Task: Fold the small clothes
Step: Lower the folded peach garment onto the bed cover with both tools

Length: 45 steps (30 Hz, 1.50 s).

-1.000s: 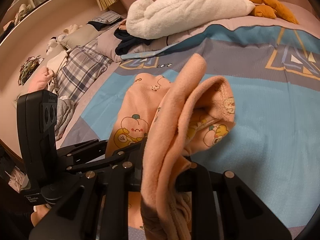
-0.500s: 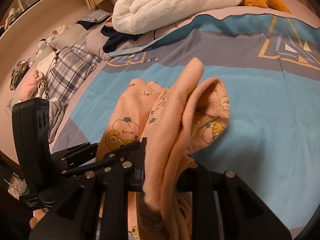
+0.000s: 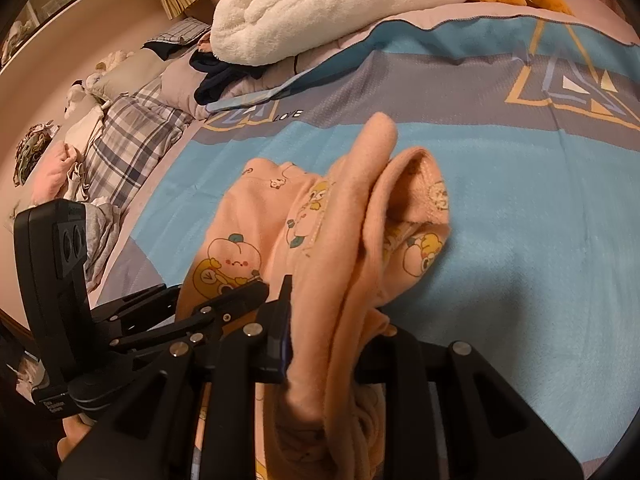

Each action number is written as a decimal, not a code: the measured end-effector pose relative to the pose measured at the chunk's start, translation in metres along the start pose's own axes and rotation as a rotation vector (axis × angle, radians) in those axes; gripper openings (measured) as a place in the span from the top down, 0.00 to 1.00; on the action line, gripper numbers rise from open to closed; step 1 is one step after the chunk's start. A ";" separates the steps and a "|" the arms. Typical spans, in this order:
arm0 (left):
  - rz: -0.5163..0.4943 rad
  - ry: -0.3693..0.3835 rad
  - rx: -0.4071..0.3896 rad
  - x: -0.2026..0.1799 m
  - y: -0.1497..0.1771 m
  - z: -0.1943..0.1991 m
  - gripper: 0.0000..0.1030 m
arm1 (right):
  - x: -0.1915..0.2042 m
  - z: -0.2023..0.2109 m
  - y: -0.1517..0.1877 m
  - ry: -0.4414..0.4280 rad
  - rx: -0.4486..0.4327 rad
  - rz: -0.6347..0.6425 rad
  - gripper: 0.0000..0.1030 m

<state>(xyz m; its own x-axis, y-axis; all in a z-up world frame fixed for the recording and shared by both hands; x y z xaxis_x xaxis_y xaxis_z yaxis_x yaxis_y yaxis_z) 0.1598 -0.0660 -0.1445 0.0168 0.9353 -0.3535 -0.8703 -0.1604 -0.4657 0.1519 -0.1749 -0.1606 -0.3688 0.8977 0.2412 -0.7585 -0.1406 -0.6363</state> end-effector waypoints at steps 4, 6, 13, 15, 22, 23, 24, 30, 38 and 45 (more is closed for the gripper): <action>0.004 0.000 0.000 0.002 0.000 -0.001 0.71 | -0.001 -0.002 0.001 0.003 0.005 -0.009 0.75; 0.004 -0.001 0.001 0.002 -0.001 -0.001 0.71 | -0.003 -0.003 0.001 0.005 0.008 -0.015 0.74; 0.009 -0.005 0.003 0.004 -0.002 -0.003 0.68 | -0.006 -0.003 0.004 0.005 0.015 -0.031 0.73; 0.009 -0.007 0.004 0.004 -0.002 -0.004 0.66 | -0.006 -0.004 0.005 0.008 0.017 -0.034 0.72; 0.021 -0.017 0.005 0.007 -0.003 -0.004 0.60 | -0.009 -0.004 0.006 0.013 0.025 -0.046 0.71; 0.022 -0.018 0.005 0.007 -0.003 -0.004 0.60 | -0.009 -0.004 0.006 0.013 0.025 -0.047 0.71; 0.021 -0.019 0.004 0.007 -0.003 -0.004 0.59 | -0.009 -0.004 0.006 0.013 0.025 -0.049 0.71; 0.015 -0.038 -0.004 0.007 -0.003 -0.004 0.54 | -0.010 -0.005 0.007 0.014 0.029 -0.055 0.69; 0.021 -0.064 -0.012 0.012 -0.004 -0.004 0.42 | -0.014 -0.006 0.009 0.027 0.040 -0.065 0.61; 0.032 -0.065 -0.011 0.014 -0.004 -0.005 0.39 | -0.015 -0.006 0.010 0.052 0.049 -0.051 0.55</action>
<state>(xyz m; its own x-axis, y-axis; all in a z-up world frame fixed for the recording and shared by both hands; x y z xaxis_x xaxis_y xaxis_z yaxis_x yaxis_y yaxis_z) 0.1658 -0.0534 -0.1514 -0.0428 0.9481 -0.3150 -0.8644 -0.1932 -0.4642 0.1533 -0.1877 -0.1746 -0.3017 0.9244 0.2334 -0.8016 -0.1135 -0.5869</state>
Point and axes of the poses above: each gripper's, at about its wrist camera, not at the fingertips, and z roughly against the way its jaws point, x to its left, y to its underside, the point moved 6 cm from there along -z, roughly the way its jaws point, and after that the axes turned 15 degrees about z, right-handed, at the moved point
